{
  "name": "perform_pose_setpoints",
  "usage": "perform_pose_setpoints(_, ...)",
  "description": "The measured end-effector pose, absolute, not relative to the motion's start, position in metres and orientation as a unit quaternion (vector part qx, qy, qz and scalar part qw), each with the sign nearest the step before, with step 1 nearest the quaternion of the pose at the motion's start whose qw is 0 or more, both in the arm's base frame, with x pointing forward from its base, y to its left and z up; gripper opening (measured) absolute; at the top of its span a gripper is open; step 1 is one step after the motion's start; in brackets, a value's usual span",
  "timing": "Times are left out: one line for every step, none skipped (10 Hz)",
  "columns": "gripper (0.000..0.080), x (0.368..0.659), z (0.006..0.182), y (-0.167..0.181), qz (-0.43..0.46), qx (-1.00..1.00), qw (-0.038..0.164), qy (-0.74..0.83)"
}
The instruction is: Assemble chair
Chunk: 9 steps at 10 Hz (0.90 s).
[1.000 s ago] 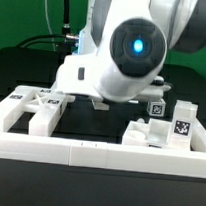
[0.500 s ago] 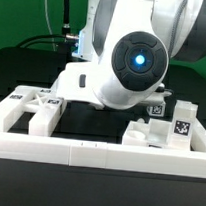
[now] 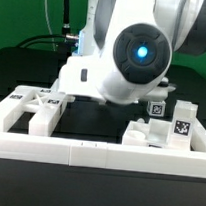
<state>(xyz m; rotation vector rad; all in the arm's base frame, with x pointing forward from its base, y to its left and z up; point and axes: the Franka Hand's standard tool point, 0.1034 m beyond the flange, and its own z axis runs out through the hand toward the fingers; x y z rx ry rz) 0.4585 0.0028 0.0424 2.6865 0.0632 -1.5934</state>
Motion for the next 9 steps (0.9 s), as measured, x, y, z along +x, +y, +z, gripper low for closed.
perform_pose_setpoints(0.0286,0.466,0.056,0.006,-0.509,0.86,0.003,0.02)
perform_pose_setpoints(0.0287,0.473,0.065,0.007,-0.501,0.865,0.003,0.023)
perform_pose_setpoints(0.0287,0.473,0.064,0.007,-0.5,0.866,0.003,0.023)
perform_pose_setpoints(0.0287,0.474,0.062,0.007,-0.495,0.869,0.003,0.023)
perform_pose_setpoints(0.0288,0.478,0.061,0.006,-0.483,0.875,0.003,0.023)
perform_pose_setpoints(0.0288,0.478,0.061,0.007,-0.484,0.875,0.003,0.022)
perform_pose_setpoints(0.0288,0.478,0.061,0.014,-0.483,0.875,-0.004,-0.02)
perform_pose_setpoints(0.0288,0.491,0.063,0.018,-0.449,0.893,-0.007,-0.03)
perform_pose_setpoints(0.0288,0.501,0.072,0.021,-0.403,0.915,-0.008,-0.035)
